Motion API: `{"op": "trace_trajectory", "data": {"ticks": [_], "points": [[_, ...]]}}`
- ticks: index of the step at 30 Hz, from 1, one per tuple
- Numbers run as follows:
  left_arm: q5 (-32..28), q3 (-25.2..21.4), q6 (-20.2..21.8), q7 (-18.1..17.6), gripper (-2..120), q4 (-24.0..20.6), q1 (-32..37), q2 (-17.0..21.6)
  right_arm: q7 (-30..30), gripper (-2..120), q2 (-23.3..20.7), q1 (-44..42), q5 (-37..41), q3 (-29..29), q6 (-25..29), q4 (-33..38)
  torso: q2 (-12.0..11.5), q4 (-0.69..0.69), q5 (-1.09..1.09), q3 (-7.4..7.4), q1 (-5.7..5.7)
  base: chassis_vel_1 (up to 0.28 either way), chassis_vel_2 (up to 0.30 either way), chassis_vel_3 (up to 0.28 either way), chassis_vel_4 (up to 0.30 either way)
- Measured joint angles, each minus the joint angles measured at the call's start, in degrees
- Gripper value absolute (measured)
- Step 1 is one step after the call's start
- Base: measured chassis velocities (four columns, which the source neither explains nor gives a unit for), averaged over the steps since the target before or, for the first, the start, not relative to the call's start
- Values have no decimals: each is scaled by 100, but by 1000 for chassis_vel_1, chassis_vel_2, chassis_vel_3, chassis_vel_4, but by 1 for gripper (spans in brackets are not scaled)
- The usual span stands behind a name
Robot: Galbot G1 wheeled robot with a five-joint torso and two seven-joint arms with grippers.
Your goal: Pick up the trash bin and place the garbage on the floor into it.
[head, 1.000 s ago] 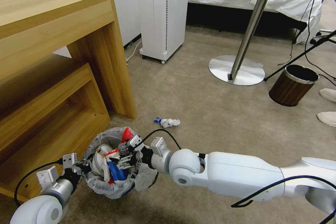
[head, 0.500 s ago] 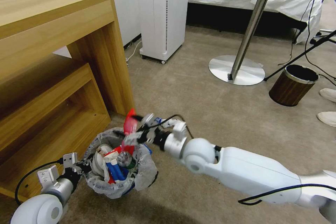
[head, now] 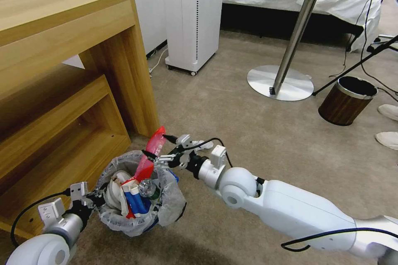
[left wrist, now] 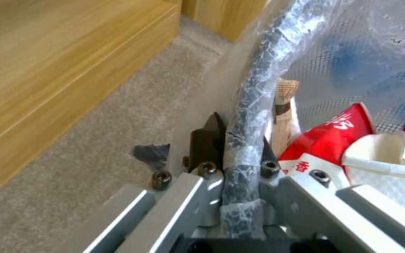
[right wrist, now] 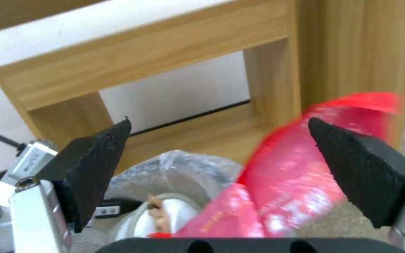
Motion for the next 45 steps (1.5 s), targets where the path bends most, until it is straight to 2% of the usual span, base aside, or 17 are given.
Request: {"op": "trace_trajectory", "data": {"ticks": [7,11,12,15,18,23,27,28,29,30,33,34,36,37,41,42,45], "points": [[0,65,0,3,0,93,-154,-41,121,97,252,668,165,-582,-143,6,0,0,-2,0,0,0,0,0,0],[15,85,3,2,0,122,-172,-97,200,97,583,974,298,-993,-254,-13,0,-1,-1,0,0,0,0,0,0],[27,85,4,2,0,125,-170,-110,119,97,649,988,318,-1076,-132,-26,0,0,-2,0,0,0,0,0,0],[27,72,4,6,0,134,-158,-84,-112,97,655,963,366,-978,110,-11,0,0,0,0,0,0,0,0,0],[24,33,4,9,0,210,-165,-23,-452,97,484,933,474,-609,551,122,0,0,0,0,0,0,0,0,0],[29,-15,4,9,0,263,-155,-14,-731,97,272,863,438,-145,750,306,0,-3,0,0,0,0,0,0,0],[64,-163,3,9,0,246,-17,-76,-828,97,14,583,198,663,867,528,0,0,0,0,0,0,0,0,0],[64,-163,3,9,0,246,-17,-76,-828,97,14,583,198,663,867,528,0,0,0,0,0,0,0,0,0],[67,-202,-4,9,0,222,15,-86,-739,97,-98,412,137,993,865,597,0,0,0,0,0,0,0,0,0],[67,-202,-4,9,0,222,15,-86,-739,97,-98,412,137,993,865,597,0,0,0,0,0,0,0,0,0],[54,-295,-12,6,0,134,66,-104,-419,98,-339,-242,60,1982,738,705,0,-1,2,0,0,0,0,0,0],[54,-295,-12,6,0,134,66,-104,-419,98,-339,-242,60,1982,738,705,0,-1,2,0,0,0,0,0,0],[40,-322,-12,-4,0,111,58,-91,-238,98,-503,-773,-9,2823,528,847,0,-1,2,0,0,0,0,0,0],[40,-322,-12,-4,0,111,58,-91,-238,98,-503,-773,-9,2823,528,847,0,-1,2,0,0,0,0,0,0],[-5,-320,-12,-20,0,75,27,-24,99,100,-638,-1926,-265,4522,146,1113,0,-2,1,-1,0,0,0,0,0],[-5,-320,-12,-20,0,75,27,-24,99,100,-638,-1926,-265,4522,146,1113,0,-2,1,-1,0,0,0,0,0],[-11,-287,-1,-28,0,75,32,38,187,99,-545,-2923,-609,5413,101,1118,0,-3,4,-1,0,0,0,0,0]]}}
